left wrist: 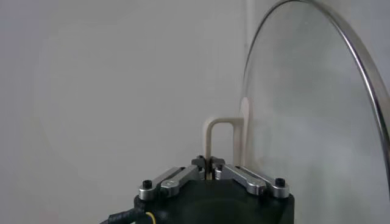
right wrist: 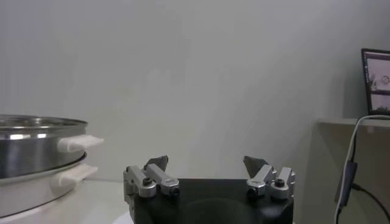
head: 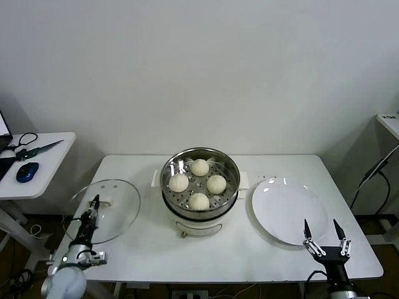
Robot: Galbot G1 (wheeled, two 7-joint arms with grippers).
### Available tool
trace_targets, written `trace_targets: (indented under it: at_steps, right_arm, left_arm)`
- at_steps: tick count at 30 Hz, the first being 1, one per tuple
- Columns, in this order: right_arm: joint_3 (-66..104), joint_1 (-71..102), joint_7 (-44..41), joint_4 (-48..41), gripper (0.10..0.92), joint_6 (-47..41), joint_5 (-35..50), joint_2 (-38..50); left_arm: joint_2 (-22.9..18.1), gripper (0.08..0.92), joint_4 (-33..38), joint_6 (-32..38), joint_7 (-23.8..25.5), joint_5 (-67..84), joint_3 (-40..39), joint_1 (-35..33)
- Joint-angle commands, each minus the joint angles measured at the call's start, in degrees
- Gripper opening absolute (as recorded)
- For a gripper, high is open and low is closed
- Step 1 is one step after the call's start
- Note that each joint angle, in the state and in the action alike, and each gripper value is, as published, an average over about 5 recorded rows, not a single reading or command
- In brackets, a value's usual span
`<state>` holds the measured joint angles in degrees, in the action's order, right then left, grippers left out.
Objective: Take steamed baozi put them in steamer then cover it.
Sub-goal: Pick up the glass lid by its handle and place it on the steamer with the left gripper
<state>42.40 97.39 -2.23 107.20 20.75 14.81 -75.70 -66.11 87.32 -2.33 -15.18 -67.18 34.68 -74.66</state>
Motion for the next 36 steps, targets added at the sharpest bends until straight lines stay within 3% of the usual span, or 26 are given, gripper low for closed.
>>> trace_targets:
  at_steps: [1,8,12,24,36]
  right_arm:
    - [-0.47,-0.28,2.24,0.83,0.823,-2.27,-3.02,-0.19]
    - [-1.55,-1.23,3.39,0.73,0.823,-3.04,-4.4,-0.53]
    - [-2.06,-2.08,3.56,0.52,0.823,-3.45,-4.62,-0.43]
    - [-3.53,-4.8,3.73,-2.29,0.823,-2.79,-4.84,-0.75]
    - [-4.54,-6.14,3.9,-3.63,0.823,-1.93,-4.95,-1.45]
  left_arm:
    - [7.5,0.136,22.01,-19.17,16.28,16.94,-1.26,0.13]
    - [8.06,0.136,31.63,-30.88,20.08,13.8,-11.11,5.62]
    - [5.6,0.136,34.07,-36.78,22.9,7.96,-21.22,10.47]
    - [-6.72,0.136,28.77,-41.67,30.73,-8.75,-37.72,22.24]
    - [-20.04,0.136,19.72,-40.58,31.29,-17.71,-43.92,24.5]
